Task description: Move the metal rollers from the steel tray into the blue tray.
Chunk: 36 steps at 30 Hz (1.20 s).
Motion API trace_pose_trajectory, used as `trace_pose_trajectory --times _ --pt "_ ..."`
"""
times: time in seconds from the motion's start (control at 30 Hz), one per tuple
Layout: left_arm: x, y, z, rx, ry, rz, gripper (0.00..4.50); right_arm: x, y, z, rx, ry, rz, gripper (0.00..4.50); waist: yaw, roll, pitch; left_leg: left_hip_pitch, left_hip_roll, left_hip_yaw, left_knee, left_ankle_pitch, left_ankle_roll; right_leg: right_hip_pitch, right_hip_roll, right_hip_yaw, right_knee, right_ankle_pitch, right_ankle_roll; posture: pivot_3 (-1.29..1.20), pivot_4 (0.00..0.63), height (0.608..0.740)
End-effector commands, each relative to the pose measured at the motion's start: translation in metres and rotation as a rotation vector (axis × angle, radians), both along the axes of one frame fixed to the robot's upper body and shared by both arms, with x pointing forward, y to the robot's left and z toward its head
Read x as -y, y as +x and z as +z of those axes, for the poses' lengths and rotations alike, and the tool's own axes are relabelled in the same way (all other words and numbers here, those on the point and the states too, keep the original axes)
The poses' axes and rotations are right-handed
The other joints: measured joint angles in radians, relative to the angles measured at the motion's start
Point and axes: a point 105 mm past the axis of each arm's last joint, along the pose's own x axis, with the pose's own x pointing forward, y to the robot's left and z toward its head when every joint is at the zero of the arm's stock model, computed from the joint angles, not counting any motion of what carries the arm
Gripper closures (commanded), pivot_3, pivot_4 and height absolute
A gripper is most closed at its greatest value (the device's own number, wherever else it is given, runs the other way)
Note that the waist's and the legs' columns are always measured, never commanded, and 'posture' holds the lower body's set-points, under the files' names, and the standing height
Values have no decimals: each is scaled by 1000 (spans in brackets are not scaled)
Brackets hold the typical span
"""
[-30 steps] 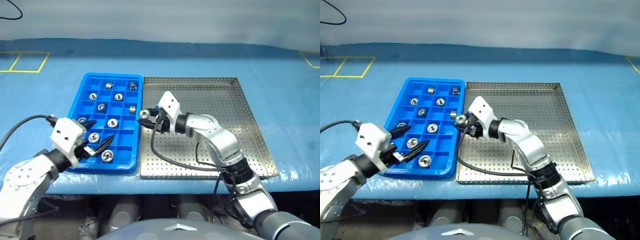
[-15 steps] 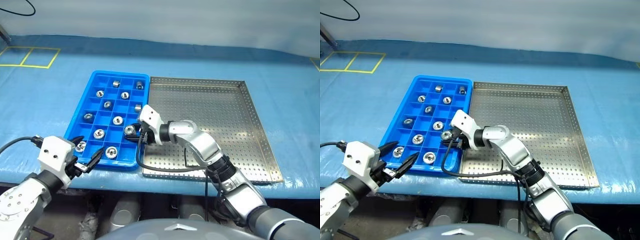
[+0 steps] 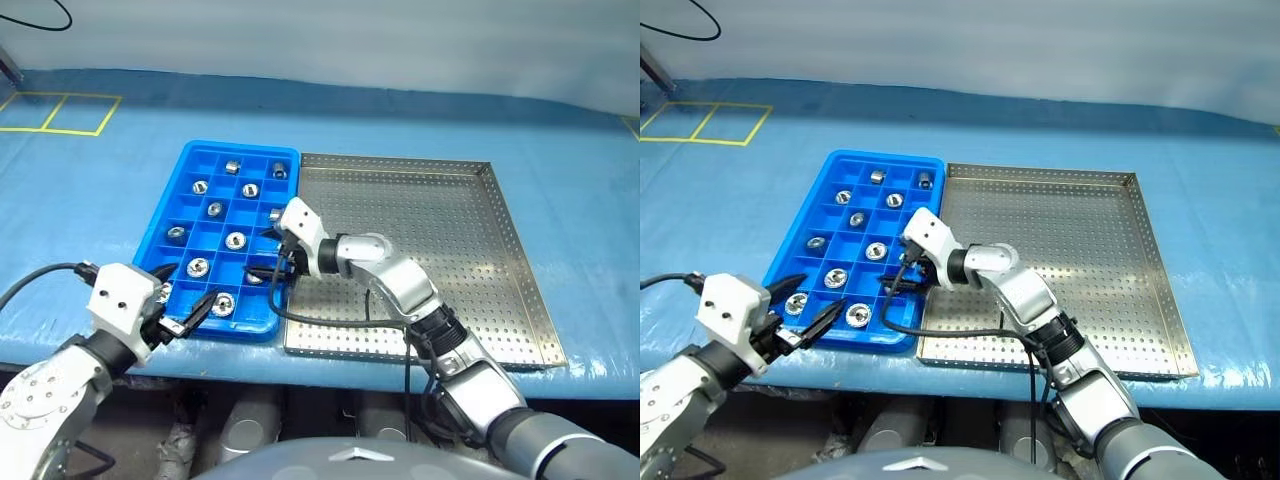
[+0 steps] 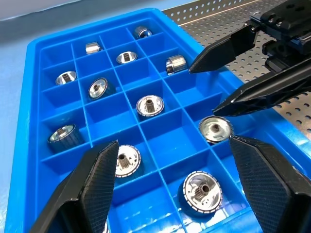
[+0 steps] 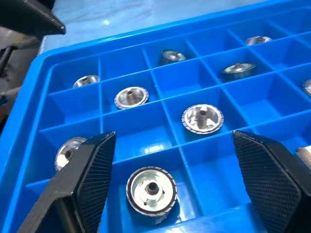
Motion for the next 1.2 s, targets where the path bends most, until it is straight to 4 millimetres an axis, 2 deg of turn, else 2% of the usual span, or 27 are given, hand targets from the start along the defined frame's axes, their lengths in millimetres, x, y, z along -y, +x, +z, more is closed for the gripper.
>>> trace_pose_trajectory --times 0.03,0.17,0.27,0.37,0.5,0.57,0.73,0.9,1.07,1.2 --pt "16 10 6 41 -23 -84 537 16 10 36 101 123 -100 532 -2 0 0 0 0 0 0 0 0 0 0 0 0 1 -1 62 150 740" --pt "41 40 14 105 -71 -177 537 68 31 52 246 139 -325 532 -1 0 0 0 0 -1 0 0 0 1 0 -1 0 3 -4 -10 150 740" --pt "63 66 16 154 -116 -215 537 120 41 48 238 79 -477 532 -15 0 -1 0 -2 0 1 0 1 2 -1 -1 -2 4 -2 -80 150 740" --pt "84 79 15 205 -132 -287 537 156 37 41 229 25 -550 532 -42 0 -1 0 -2 3 1 -1 3 1 -2 2 -2 5 -1 -150 150 740" --pt "106 97 9 211 -135 -357 537 189 24 30 213 -38 -625 532 -84 0 -1 0 1 9 -2 -2 5 -1 -3 4 -2 5 -1 -211 150 740" --pt "115 102 9 211 -174 -392 537 196 17 26 204 -51 -645 532 -107 1 -1 0 2 11 -2 -3 7 -2 -4 5 -2 5 -1 -242 150 740" --pt "130 107 4 169 -226 -470 537 197 -1 19 170 -7 -626 532 -145 1 -1 2 2 15 0 -7 15 -1 -1 7 -2 6 2 -301 150 740" --pt "130 111 2 171 -204 -476 537 206 -2 21 209 -9 -694 532 -185 1 -1 2 1 20 6 -9 18 0 -1 13 -2 6 11 -325 150 740" --pt "129 110 -3 155 -179 -488 537 202 -9 19 183 14 -635 532 -210 1 -1 1 0 23 9 -9 20 1 -1 17 -2 8 15 -314 150 740" --pt "127 108 -5 155 -173 -484 537 200 -7 19 185 13 -618 532 -223 1 -1 2 0 23 9 -9 21 0 0 19 -2 9 16 -305 150 740"
